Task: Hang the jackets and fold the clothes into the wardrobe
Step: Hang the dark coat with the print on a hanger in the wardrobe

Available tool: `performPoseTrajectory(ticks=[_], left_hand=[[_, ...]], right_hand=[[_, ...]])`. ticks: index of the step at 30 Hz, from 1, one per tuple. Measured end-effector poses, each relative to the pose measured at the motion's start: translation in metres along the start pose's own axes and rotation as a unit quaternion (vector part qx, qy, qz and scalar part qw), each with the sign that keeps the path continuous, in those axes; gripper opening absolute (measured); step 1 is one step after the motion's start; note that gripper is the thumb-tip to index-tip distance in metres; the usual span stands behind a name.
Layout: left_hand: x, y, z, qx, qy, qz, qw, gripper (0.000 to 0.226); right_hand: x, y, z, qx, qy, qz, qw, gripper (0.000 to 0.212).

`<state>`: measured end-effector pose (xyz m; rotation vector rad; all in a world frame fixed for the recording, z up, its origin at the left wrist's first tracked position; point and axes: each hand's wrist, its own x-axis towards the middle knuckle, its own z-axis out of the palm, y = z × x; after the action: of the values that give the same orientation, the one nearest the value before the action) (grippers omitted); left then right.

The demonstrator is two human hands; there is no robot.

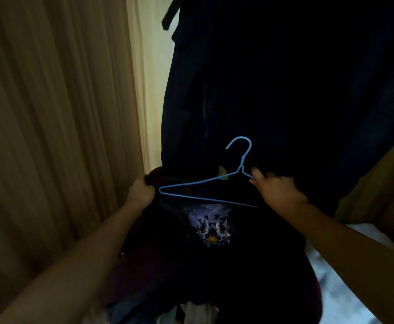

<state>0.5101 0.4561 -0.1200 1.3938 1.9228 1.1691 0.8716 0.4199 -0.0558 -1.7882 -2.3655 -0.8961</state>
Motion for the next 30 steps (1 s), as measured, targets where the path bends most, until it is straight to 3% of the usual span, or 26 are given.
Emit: performPoseTrajectory(ticks=[4,9,11,17,23,25,27,29,30], left_hand=[[-0.011,0.059,-0.022,0.078,0.030,0.096,0.992,0.035],[-0.041,0.129,-0.051,0.300,0.058,0.186,0.934,0.032],[-0.054,0.145,-0.048,0.307,0.055,0.211,0.926,0.039],[-0.079,0.158,-0.024,0.209,0.019,0.227,0.951,0.046],[-0.113,0.190,0.000,0.356,0.156,0.343,0.855,0.058],[-0.116,0.199,0.002,0.315,0.119,0.360,0.870,0.058],[-0.110,0.197,-0.008,0.254,0.005,0.376,0.891,0.062],[-0.108,0.190,-0.024,0.244,-0.106,0.400,0.877,0.073],[-0.107,0.185,-0.031,0.250,-0.122,0.415,0.866,0.074]], right_hand=[[-0.004,0.008,-0.008,-0.034,-0.001,0.016,0.999,0.052],[0.002,0.031,-0.031,-0.010,-0.002,0.095,0.995,0.048],[0.002,0.036,-0.048,0.005,0.017,0.098,0.995,0.044],[-0.006,0.032,-0.095,-0.019,0.080,0.090,0.993,0.030],[-0.017,0.000,-0.119,0.000,0.072,0.052,0.996,0.036],[-0.020,-0.007,-0.121,0.031,0.064,0.056,0.996,0.038],[-0.025,0.000,-0.122,0.042,0.073,0.081,0.993,0.040],[-0.033,0.010,-0.124,0.043,0.083,0.102,0.990,0.043],[-0.037,0.013,-0.127,0.044,0.090,0.106,0.989,0.045]])
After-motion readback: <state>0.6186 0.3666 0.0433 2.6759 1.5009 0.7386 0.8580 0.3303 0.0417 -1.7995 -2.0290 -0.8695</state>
